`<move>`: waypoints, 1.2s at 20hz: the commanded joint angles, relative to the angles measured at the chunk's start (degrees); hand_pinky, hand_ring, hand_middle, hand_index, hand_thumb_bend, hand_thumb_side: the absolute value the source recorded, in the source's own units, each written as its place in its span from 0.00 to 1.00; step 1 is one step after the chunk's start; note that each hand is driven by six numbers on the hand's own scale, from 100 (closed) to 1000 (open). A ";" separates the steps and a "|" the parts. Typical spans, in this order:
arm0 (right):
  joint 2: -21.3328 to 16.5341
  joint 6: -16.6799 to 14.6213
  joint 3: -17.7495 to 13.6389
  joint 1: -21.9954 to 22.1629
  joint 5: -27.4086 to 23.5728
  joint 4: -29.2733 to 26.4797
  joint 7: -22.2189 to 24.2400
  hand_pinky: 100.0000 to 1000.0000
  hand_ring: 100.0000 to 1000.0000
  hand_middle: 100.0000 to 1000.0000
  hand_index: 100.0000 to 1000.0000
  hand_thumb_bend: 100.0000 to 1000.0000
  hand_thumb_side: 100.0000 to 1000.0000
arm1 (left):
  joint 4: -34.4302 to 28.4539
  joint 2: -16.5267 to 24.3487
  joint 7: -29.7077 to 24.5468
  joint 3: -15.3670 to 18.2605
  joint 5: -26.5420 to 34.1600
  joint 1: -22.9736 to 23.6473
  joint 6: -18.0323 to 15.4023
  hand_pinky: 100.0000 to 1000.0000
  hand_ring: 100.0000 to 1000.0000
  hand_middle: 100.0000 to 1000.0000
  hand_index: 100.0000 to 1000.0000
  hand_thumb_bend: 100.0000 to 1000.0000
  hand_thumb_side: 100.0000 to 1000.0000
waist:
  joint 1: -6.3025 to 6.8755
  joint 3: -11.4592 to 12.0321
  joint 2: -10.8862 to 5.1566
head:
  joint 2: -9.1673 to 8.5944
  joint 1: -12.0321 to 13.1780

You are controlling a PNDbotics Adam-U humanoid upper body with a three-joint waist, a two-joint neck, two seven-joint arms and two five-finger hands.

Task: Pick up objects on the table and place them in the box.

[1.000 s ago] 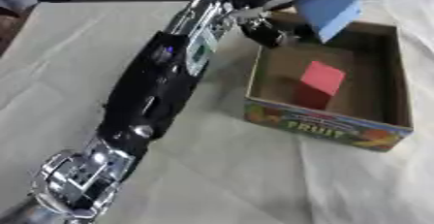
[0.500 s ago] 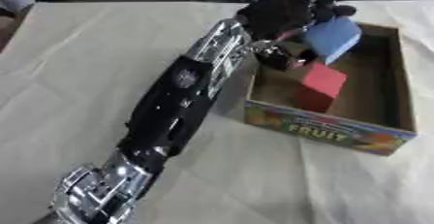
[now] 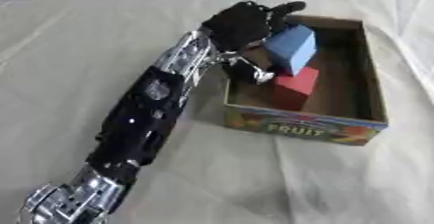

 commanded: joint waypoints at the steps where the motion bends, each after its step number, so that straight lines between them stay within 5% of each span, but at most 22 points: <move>1: -0.71 -0.48 -0.67 -0.22 -0.02 -1.17 -0.18 0.86 0.72 0.49 0.86 0.41 0.84 | -0.61 -0.13 -0.92 0.05 -2.05 -0.05 1.27 0.62 0.77 1.00 0.85 0.00 0.66 | -0.34 0.01 -1.42 | 0.56 -0.25; 3: -0.79 -0.52 -0.68 -0.13 -0.13 -1.17 -0.28 0.86 0.72 0.49 0.86 0.41 0.84 | -0.85 -0.11 -0.71 0.07 -2.71 0.03 1.73 0.69 0.85 1.00 0.93 0.04 0.72 | -0.37 -0.01 -1.63 | 0.57 -0.17; 6: -0.91 -0.55 -0.70 -0.02 -0.35 -1.17 -0.45 0.86 0.72 0.49 0.86 0.41 0.84 | -1.61 0.07 0.51 0.11 -3.43 0.02 2.73 0.77 0.92 1.00 0.97 0.28 0.78 | -0.41 -0.09 -1.95 | 0.42 -0.11; 14: -1.42 -0.30 -0.63 0.08 -1.24 -1.17 -0.78 0.86 0.72 0.49 0.86 0.43 0.84 | -2.64 1.11 5.89 0.81 -4.26 -0.55 7.66 0.82 0.95 1.00 0.98 0.56 0.65 | -0.27 -0.02 -2.95 | -0.26 0.09; 17: -1.65 -0.22 -0.66 0.15 -1.60 -1.17 -0.94 0.86 0.72 0.49 0.85 0.42 0.84 | -2.88 2.06 6.89 1.14 -4.53 -0.98 9.06 0.83 0.96 1.00 0.99 0.69 0.72 | -0.19 0.07 -3.32 | -0.58 -0.09; 24: -2.00 -0.30 -0.96 0.53 -1.93 -1.17 -1.30 0.86 0.71 0.49 0.85 0.43 0.84 | -3.86 3.20 6.71 1.23 -3.93 -0.75 9.14 0.84 0.97 1.00 0.98 0.66 0.79 | -0.23 0.54 -3.89 | -0.47 -0.69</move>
